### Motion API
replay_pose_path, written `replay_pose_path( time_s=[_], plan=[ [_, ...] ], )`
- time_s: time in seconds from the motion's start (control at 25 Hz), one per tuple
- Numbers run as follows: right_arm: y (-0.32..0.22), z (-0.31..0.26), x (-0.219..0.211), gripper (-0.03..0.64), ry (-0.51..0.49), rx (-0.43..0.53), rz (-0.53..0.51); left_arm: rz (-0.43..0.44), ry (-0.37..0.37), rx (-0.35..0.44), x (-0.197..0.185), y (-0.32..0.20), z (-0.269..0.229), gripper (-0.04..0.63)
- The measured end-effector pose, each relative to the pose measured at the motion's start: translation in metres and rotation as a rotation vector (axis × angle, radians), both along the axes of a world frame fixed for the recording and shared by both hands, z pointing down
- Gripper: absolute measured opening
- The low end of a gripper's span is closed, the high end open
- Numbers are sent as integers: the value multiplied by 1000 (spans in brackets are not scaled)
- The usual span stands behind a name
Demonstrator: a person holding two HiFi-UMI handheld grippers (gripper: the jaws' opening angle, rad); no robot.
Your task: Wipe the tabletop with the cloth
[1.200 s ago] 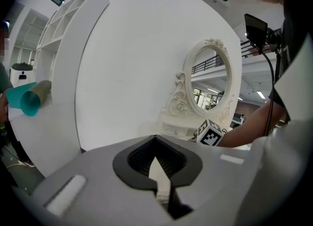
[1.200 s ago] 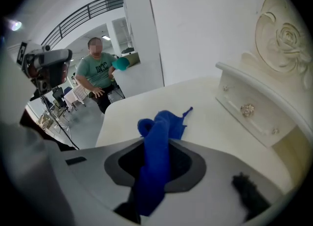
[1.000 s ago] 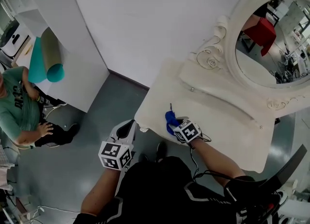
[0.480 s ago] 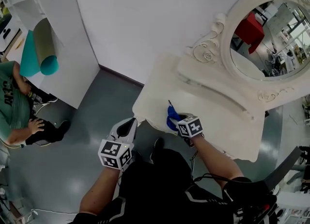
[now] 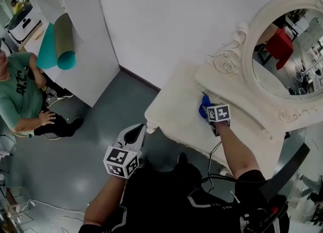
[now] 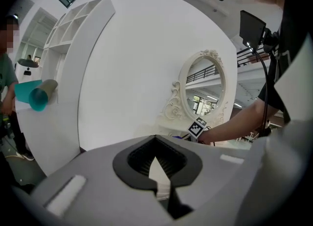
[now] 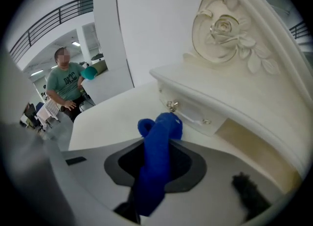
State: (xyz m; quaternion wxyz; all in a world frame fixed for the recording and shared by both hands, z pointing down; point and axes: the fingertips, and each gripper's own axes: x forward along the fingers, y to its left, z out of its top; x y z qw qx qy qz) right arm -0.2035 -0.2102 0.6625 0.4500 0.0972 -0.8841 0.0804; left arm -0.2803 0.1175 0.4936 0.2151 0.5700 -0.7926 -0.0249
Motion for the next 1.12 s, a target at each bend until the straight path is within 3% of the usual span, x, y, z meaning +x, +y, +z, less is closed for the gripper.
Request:
replay_pose_path(
  time_s=[0.32, 0.6, 0.8, 1.12],
  plan=[
    [-12, 15, -9, 101, 14, -5, -67, -77, -3, -21, 11, -19, -3, 9],
    [75, 18, 27, 101, 55, -109, -231, -70, 3, -12, 20, -31, -1, 8],
    [135, 17, 58, 101, 47, -198, -293, -45, 5, -4, 27, -41, 0, 8],
    [182, 15, 86, 101, 55, -280, -381, -14, 9, -9, 40, -53, 1, 8]
  ],
)
